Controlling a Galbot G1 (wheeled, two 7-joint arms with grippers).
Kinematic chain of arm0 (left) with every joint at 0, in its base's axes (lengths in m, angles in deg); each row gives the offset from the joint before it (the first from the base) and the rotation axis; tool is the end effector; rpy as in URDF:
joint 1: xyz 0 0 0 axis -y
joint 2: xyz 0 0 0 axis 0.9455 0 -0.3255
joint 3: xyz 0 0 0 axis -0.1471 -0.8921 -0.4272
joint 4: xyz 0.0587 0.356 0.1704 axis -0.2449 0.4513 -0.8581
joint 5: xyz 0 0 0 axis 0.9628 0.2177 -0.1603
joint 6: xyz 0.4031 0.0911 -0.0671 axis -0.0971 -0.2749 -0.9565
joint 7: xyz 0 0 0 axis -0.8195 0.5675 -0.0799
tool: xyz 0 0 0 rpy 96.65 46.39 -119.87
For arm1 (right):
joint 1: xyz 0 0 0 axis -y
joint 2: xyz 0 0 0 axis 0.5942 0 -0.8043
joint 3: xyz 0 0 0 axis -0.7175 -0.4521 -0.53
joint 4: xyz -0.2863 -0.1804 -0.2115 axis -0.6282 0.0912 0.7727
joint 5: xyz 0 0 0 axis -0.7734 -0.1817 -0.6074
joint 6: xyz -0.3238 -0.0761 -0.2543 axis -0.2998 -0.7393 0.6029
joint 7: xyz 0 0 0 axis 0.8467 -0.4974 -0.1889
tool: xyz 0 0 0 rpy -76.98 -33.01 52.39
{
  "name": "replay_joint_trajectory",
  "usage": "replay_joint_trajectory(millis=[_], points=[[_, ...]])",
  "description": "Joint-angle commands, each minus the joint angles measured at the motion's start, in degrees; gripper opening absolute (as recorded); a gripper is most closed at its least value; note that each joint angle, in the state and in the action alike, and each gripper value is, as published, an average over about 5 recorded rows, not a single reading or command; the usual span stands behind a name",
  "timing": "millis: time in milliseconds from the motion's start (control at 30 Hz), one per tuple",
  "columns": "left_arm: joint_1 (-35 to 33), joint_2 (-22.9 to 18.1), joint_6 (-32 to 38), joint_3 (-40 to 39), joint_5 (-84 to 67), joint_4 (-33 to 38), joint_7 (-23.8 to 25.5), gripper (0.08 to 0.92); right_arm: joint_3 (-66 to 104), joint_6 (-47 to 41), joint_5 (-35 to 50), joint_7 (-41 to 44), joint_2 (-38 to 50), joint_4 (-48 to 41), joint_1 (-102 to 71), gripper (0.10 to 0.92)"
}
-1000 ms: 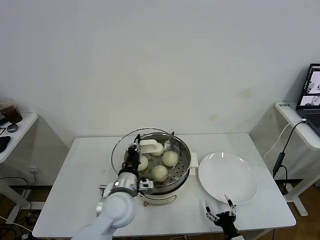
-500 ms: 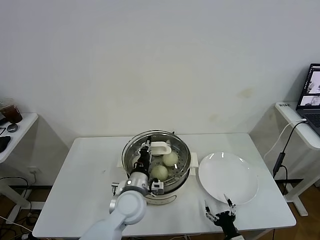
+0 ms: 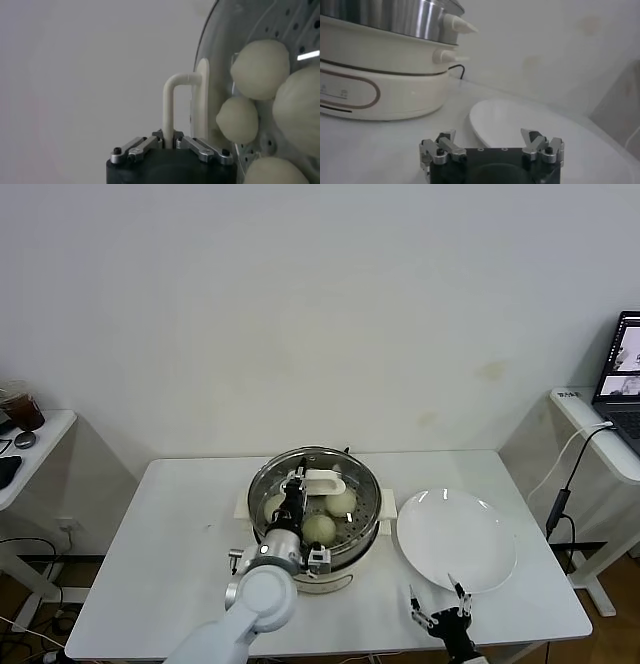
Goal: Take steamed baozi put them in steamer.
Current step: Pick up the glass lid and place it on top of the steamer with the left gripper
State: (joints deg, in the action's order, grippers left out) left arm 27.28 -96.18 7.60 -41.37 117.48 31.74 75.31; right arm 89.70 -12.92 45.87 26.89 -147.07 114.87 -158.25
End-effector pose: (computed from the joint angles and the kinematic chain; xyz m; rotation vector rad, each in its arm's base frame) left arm 0.3615 -0.1353 -0.3035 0.1980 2.1713 2.1514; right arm 0.1756 -0.0756 -0.4993 0.2262 -2.9212 0.3858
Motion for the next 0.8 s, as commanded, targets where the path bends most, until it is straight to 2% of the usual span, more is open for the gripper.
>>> replay_joint_trajectory(millis=[33, 533, 633, 800], points=[[0.09, -0.32, -0.01, -0.49, -0.19, -0.65, -0.05, 0.172, -0.08, 0.06, -0.04, 0.04, -0.02, 0.05, 0.00, 0.823], [-0.71, -0.75, 0.05, -0.32, -1.75, -0.39, -0.50, 0.172, -0.28, 0.15, -0.08, 0.18, 0.01, -0.04, -0.05, 0.823], [-1.73, -0.52, 0.06, 0.51, -2.90, 1.08, -1.09, 0.204, -0.27, 0.14, -0.08, 0.18, 0.03, 0.03, -0.07, 0.823], [-7.02, -0.10, 2.42, 4.91, -8.95, 6.98, -3.40, 0.341, -0.29, 0.09, -0.08, 0.20, 0.05, 0.23, -0.16, 0.823]])
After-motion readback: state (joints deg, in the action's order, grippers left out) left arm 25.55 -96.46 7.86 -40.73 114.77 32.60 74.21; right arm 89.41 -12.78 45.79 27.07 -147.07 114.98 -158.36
